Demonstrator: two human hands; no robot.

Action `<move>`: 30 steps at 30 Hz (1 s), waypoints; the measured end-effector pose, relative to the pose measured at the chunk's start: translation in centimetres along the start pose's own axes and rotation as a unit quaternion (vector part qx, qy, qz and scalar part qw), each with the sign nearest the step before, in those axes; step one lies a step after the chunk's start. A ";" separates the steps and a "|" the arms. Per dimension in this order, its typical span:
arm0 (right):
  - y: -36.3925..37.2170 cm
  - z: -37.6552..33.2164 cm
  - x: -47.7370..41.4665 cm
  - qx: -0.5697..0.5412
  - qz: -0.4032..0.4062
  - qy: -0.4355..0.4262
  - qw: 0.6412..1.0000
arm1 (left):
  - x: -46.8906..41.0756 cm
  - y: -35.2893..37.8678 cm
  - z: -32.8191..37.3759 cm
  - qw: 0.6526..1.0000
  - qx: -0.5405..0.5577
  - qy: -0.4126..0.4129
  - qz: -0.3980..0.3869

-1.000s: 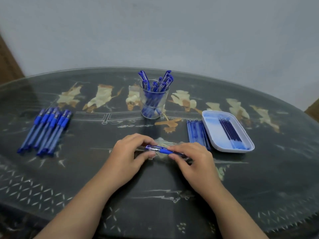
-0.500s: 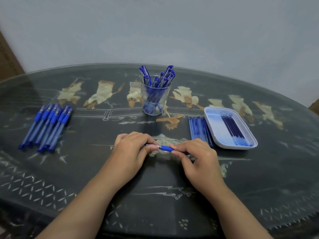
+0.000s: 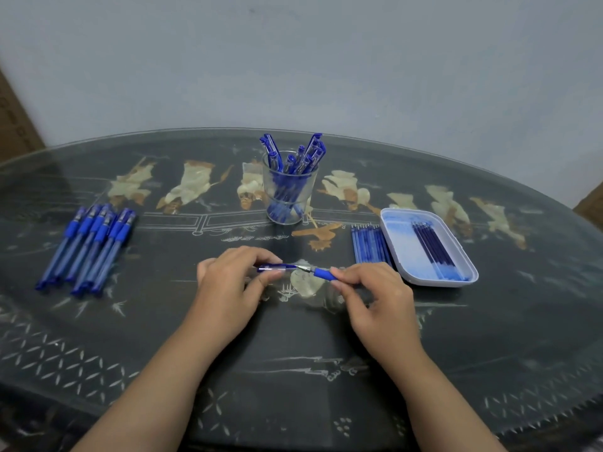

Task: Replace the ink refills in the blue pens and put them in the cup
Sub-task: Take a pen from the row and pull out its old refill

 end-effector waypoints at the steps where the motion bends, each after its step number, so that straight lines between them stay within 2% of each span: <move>1: 0.0 0.0 0.0 0.007 -0.004 -0.002 1.000 | 0.0 0.0 -0.1 1.000 -0.009 -0.005 -0.003; 9: 0.8 -0.2 -0.2 0.041 -0.046 -0.006 0.998 | 0.3 1.0 -0.4 0.994 -0.096 -0.009 -0.043; 11: 1.0 -0.2 -0.2 0.054 -0.053 -0.005 0.997 | 0.3 0.8 -0.1 0.996 -0.085 -0.001 -0.035; 15: 1.3 -0.7 -0.4 0.073 -0.058 -0.017 0.995 | 0.0 0.2 1.0 0.999 0.015 0.044 -0.025; 19: 1.4 -1.6 -0.5 0.057 -0.047 -0.035 0.997 | -0.1 -0.4 1.8 0.996 0.043 0.080 0.000; 22: 1.3 -2.2 -0.4 0.048 -0.027 -0.057 0.997 | 0.2 -0.8 2.0 0.996 0.035 0.081 0.017; 30: 0.8 -2.8 -0.2 0.047 0.017 -0.089 0.995 | 0.4 -0.2 2.0 0.998 -0.003 0.055 0.000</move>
Point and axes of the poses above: each hand's wrist, its own x-axis away from the middle knuckle, its own y-axis out of the palm, z = x × y, the point moved 9 cm from there along -x, towards the middle knuckle, and after that the axes turned 5 degrees about -x, right-handed, at the moved point
